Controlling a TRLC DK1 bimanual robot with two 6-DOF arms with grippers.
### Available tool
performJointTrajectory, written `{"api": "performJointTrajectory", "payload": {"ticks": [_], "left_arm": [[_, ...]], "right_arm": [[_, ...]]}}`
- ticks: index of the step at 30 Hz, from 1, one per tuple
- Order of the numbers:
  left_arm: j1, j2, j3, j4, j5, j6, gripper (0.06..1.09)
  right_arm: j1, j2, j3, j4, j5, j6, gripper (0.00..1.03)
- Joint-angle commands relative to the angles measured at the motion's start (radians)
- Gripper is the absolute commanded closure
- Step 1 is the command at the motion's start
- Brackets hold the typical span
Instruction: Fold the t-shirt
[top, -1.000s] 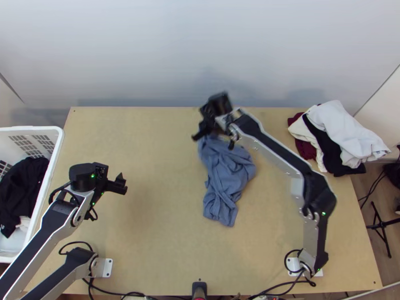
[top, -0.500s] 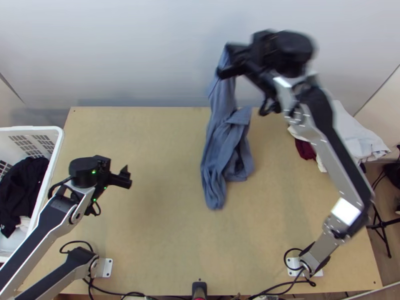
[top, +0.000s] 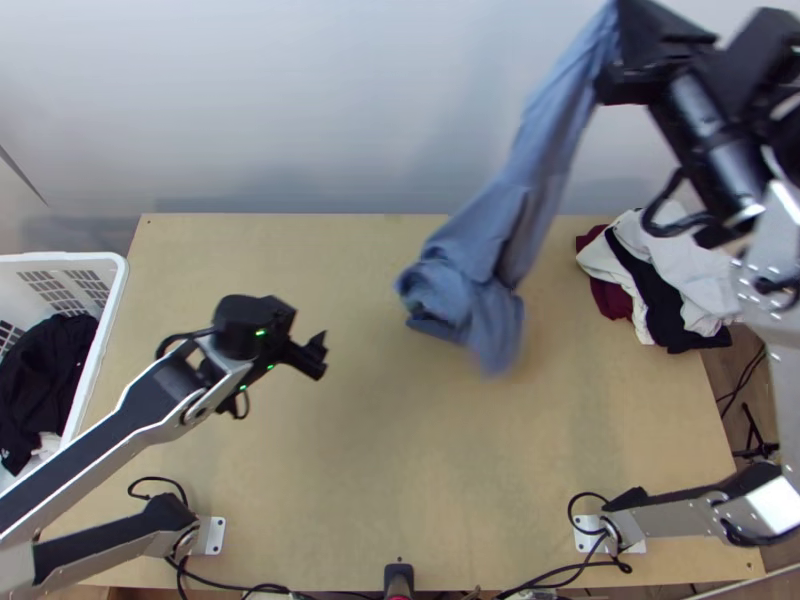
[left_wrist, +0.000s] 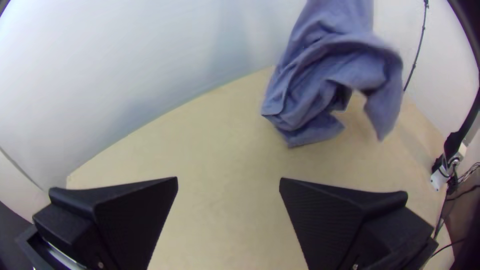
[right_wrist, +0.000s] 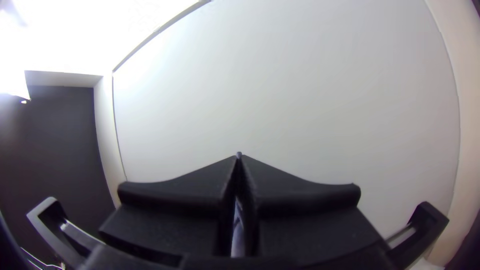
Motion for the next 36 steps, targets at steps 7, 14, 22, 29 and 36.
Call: {"api": "performJointTrajectory", "payload": {"ticks": [7, 14, 22, 29, 36], "left_arm": [[-0.232, 0.309, 0.178, 0.123, -0.068, 0.064, 0.10], [-0.292, 0.466, 0.308, 0.136, -0.077, 0.060, 0.10], [-0.419, 0.565, 0.185, 0.285, -0.088, 0.090, 0.10], [-0.425, 0.700, 0.281, 0.292, -0.039, 0.020, 0.10], [-0.470, 0.817, 0.339, 0.277, -0.014, -0.028, 0.11]], "right_arm": [[-0.016, -0.109, -0.072, -0.046, 0.002, 0.015, 1.00], [-0.002, -0.165, -0.172, -0.055, 0.000, 0.015, 1.00], [0.000, -0.206, -0.235, -0.064, 0.000, -0.006, 1.00], [0.000, -0.238, -0.276, -0.066, 0.002, -0.025, 1.00], [-0.002, -0.244, -0.261, -0.069, 0.002, -0.059, 1.00]]}}
